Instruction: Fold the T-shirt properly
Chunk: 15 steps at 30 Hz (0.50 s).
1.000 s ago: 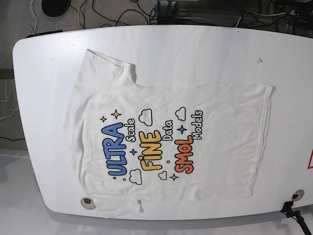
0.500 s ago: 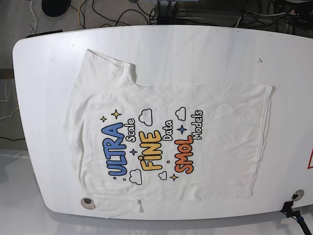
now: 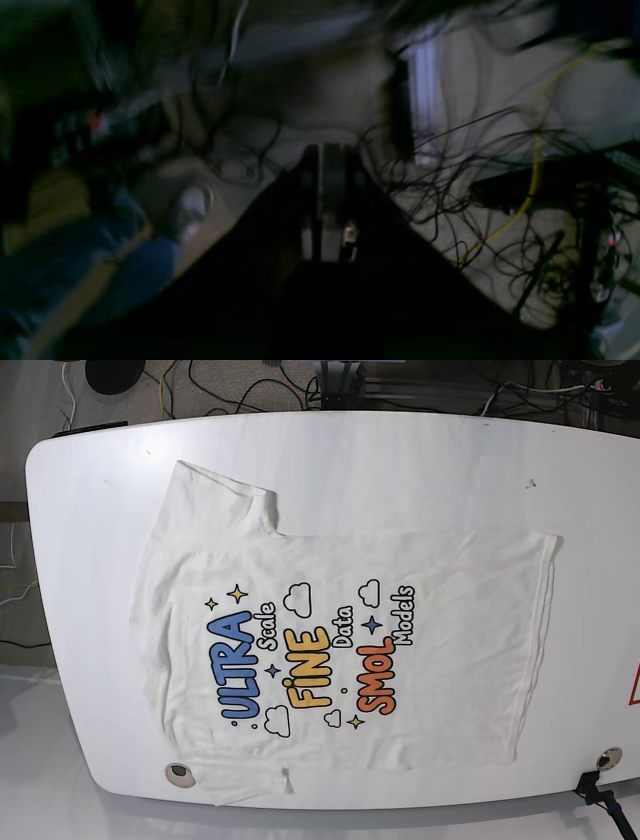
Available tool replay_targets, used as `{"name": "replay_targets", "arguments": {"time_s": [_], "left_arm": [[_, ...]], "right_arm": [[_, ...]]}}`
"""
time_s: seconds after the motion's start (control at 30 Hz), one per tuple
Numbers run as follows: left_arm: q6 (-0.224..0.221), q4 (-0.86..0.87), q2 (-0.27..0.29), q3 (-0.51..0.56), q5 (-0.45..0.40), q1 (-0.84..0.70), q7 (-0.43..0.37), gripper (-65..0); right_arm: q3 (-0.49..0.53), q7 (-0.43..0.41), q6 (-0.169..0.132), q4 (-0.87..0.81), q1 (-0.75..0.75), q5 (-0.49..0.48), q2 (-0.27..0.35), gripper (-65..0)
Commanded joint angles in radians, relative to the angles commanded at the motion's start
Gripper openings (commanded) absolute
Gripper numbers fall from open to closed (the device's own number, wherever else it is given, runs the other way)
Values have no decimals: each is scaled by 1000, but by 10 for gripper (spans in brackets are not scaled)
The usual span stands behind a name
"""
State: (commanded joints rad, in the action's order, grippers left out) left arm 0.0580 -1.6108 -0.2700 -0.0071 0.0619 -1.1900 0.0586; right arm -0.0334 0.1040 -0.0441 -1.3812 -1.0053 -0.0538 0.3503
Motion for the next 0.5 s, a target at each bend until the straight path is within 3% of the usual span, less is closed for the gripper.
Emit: {"name": "replay_targets", "arguments": {"time_s": [0.07, 0.1, 0.23, 0.5], "left_arm": [[-1, -79, -8, -10, -4, -35, 8, -650], [3, -41, -13, -15, -9, -44, -4, -650], [2, -185, -43, -57, -70, -119, 30, -650], [6, -456, -18, -134, -132, -119, 33, -650]], "right_arm": [[-5, 31, -1, -94, -35, -2, 17, -650], [-10, 1, 9, 15, -13, -4, 9, -650], [-37, 29, 13, -164, -133, -1, 57, -650], [-130, 76, 24, -432, -221, 12, 57, -650]]}}
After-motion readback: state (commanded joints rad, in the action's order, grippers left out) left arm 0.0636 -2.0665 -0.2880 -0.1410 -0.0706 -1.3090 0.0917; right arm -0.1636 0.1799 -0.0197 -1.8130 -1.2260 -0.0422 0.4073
